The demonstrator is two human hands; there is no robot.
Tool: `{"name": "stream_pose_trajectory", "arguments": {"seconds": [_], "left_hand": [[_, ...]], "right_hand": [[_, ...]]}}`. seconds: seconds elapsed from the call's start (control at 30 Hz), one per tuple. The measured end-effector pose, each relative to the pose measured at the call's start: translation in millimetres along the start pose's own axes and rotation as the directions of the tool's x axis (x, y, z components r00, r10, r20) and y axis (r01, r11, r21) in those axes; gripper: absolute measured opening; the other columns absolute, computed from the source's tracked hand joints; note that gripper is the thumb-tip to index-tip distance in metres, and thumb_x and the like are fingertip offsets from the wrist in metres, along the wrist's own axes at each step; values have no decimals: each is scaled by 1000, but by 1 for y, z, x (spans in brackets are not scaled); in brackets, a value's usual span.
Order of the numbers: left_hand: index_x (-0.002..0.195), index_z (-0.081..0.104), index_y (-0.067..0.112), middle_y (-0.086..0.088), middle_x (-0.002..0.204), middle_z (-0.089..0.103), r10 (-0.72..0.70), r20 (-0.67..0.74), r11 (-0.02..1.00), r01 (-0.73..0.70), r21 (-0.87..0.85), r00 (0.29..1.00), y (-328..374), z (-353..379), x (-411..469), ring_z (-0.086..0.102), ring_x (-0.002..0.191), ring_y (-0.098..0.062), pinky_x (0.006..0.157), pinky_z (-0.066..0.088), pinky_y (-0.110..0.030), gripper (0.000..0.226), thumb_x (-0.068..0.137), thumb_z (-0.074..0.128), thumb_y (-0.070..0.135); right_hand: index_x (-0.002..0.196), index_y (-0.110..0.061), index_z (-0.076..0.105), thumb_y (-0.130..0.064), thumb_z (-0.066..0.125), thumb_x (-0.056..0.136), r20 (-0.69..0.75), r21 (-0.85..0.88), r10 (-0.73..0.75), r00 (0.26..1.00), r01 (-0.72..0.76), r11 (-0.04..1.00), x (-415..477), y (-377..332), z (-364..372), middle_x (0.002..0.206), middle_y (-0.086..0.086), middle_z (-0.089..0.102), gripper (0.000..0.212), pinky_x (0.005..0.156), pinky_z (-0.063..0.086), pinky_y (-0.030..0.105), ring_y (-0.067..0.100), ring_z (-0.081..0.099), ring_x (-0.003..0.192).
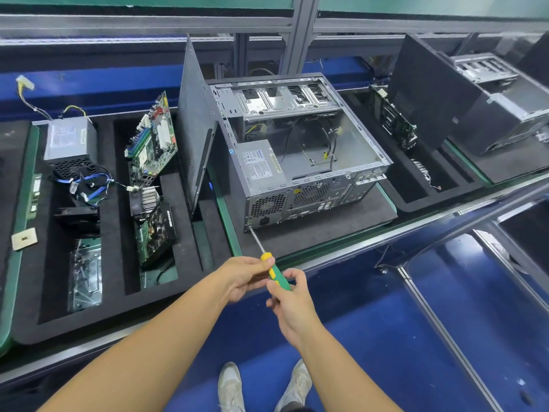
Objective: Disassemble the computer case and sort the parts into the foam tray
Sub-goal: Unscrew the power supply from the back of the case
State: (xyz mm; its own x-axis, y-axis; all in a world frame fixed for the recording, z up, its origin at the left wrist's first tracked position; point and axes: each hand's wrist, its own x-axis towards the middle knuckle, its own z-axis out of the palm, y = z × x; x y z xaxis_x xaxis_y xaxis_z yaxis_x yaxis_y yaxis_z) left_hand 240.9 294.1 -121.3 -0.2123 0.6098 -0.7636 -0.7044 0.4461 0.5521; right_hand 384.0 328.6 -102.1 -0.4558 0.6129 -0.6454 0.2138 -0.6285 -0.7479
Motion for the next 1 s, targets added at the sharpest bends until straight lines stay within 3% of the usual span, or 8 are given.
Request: {"name": "stream_pose_trajectory", "arguments": {"seconds": [0.23, 0.3, 0.4, 0.53, 0.63, 0.73, 0.87, 1.0], "left_hand": [[109, 68, -8, -19, 113, 72, 34, 97, 988, -19, -155, 995, -4, -3, -5, 71, 102, -23, 77, 60, -27, 19, 94, 62, 1], [114, 66, -8, -18, 115, 72, 40, 130, 987, -18, -162, 991, -2, -3, -5, 70, 107, -24, 84, 59, -29, 21, 98, 57, 1], [110, 68, -7, -17, 109, 72, 35, 70, 990, -25, -136, 997, 0, 3, -5, 69, 107, -25, 92, 57, -33, 30, 92, 70, 17], [99, 70, -8, -17, 98, 72, 43, -60, 995, -48, -87, 997, -2, 11, -1, 70, 90, -23, 70, 60, -27, 32, 84, 78, 19], [99, 71, -6, -18, 97, 74, 41, -42, 992, -45, -116, 998, -3, 8, -1, 71, 89, -23, 66, 60, -26, 21, 88, 73, 12], [111, 67, -7, -21, 111, 72, 40, 68, 985, -28, -168, 997, -2, 1, -4, 73, 98, -26, 72, 61, -29, 20, 98, 57, 4], [112, 67, -7, -19, 111, 73, 42, 102, 995, -32, -93, 994, 2, -1, -7, 70, 106, -28, 89, 57, -34, 26, 96, 64, 12], [99, 71, -9, -16, 89, 75, 64, -18, 997, -63, 52, 998, 0, 4, -6, 73, 79, -21, 69, 59, -26, 35, 81, 80, 19]], "right_hand": [[120, 1, 57, -45, 45, 105, 13, 243, 227, 974, -223, 944, 3, 0, -4, 71, 13, 54, 49, 44, 42, 30, 20, 49, 54], [117, 1, 58, -37, 43, 107, 2, 223, 198, 980, -193, 955, 6, 0, -4, 67, 10, 54, 42, 41, 37, 28, 17, 47, 51], [112, -4, 52, -22, 50, 106, -36, 184, 71, 997, -63, 981, 8, 4, -3, 78, 10, 52, 19, 52, 47, 29, 15, 50, 59], [111, -9, 47, -1, 59, 98, 1, 120, -35, 999, 35, 992, 5, 10, -1, 99, 13, 55, 19, 70, 54, 30, 12, 55, 60], [117, -7, 50, -22, 60, 101, 10, 247, 30, 1000, -31, 968, 0, 7, 2, 91, 13, 54, 24, 66, 56, 34, 17, 56, 64], [119, 1, 55, -50, 46, 104, 37, 296, 222, 974, -222, 929, 2, 5, 0, 71, 14, 55, 53, 50, 51, 34, 23, 55, 57], [117, 0, 53, -33, 46, 107, 13, 179, 158, 987, -157, 971, 2, 3, 3, 68, 10, 53, 35, 46, 45, 31, 18, 51, 55], [112, -5, 49, -9, 60, 100, -18, 149, 33, 999, -30, 988, 0, 11, 6, 92, 12, 51, 18, 63, 54, 30, 17, 49, 69]]}}
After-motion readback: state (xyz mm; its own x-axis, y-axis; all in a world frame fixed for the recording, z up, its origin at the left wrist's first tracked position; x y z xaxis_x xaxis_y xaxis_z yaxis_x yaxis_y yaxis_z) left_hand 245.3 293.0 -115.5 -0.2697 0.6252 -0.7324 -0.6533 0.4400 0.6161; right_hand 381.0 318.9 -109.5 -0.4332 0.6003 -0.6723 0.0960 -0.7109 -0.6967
